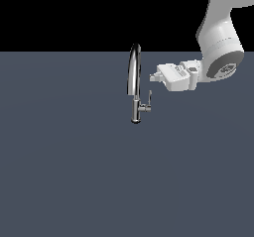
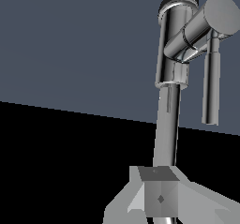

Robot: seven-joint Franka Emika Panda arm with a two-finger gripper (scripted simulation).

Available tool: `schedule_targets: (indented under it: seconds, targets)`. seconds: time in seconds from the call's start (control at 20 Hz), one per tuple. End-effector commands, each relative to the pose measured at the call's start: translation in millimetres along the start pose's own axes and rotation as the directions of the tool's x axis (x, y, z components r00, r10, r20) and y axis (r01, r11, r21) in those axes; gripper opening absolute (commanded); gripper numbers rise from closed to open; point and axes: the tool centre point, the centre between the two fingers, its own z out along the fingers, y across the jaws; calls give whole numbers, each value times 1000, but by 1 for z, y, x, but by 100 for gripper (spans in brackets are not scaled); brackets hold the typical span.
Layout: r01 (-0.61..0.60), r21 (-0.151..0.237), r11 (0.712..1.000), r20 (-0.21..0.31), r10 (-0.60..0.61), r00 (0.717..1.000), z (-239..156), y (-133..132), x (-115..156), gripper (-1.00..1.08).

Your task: Turn on the faucet by rotating a designated handle.

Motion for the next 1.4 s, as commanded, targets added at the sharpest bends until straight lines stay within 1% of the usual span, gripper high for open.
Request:
schedule_targets:
  seconds: [0.0,0.1,0.25,0.45,0.6,0.9,1.35]
  targets:
    - [-47,46,998,40,45,998,2,0,19,-100]
    - [-78,75,994,67,73,995,3,1,32,-100]
    - [-117,108,987,100,106,989,6,2,47,-100]
    - [-149,134,980,128,132,983,9,4,60,-100]
    - [-156,140,978,135,137,981,10,4,62,-100]
    - [-154,139,978,134,136,982,10,4,62,-100]
    - [-154,139,978,134,136,982,12,22,54,-100]
